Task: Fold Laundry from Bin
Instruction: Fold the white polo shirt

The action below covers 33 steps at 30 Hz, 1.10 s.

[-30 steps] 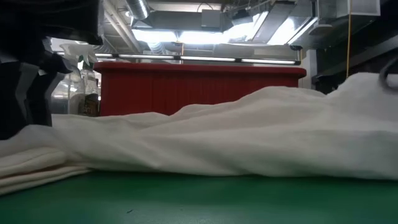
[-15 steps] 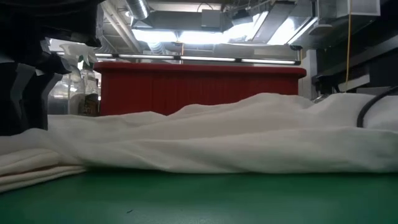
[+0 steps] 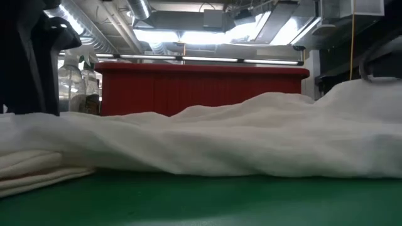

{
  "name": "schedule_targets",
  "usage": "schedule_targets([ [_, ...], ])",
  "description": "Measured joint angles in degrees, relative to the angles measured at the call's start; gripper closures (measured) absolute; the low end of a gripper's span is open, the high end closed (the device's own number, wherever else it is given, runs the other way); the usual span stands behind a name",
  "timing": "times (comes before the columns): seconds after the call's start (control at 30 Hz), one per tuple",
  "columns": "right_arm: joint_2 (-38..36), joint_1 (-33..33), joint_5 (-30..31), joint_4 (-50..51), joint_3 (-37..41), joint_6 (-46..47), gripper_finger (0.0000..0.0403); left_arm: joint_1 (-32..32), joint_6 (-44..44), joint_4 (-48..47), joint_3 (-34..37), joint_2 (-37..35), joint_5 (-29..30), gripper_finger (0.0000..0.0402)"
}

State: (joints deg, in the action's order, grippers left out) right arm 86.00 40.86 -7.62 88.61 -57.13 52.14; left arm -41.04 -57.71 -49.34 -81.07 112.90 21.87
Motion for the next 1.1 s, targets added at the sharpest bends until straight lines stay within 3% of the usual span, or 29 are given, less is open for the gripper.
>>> schedule_targets([
  [0.23,0.0,0.1,3.7,0.5,-12.2,2.3,0.0395,0.2,0.0,0.3,-0.4,0.0,0.8,0.03],
  [0.37,0.0,0.1,9.3,-5.7,-16.7,2.9,0.0395,1.3,-0.1,0.4,-0.4,0.0,4.7,0.03],
  [0.47,0.0,0.1,10.1,-14.5,-17.0,1.0,0.0395,2.6,-0.1,0.7,-0.4,-0.1,7.2,0.03],
  [0.63,0.2,2.7,9.0,-28.8,-13.6,-5.9,0.0395,4.6,-0.1,3.4,-0.4,0.0,7.4,0.03],
  [0.73,0.4,4.8,8.3,-31.1,-10.5,-5.8,0.0395,5.1,-0.1,5.2,-0.5,0.0,7.4,0.03],
  [0.97,0.5,7.6,11.2,-31.4,-1.2,3.4,0.0395,5.1,1.1,8.6,0.6,0.0,7.4,0.03],
  [1.1,0.5,7.5,10.0,-30.5,4.9,9.6,0.0395,5.0,1.1,10.6,2.9,0.0,5.7,0.03],
])
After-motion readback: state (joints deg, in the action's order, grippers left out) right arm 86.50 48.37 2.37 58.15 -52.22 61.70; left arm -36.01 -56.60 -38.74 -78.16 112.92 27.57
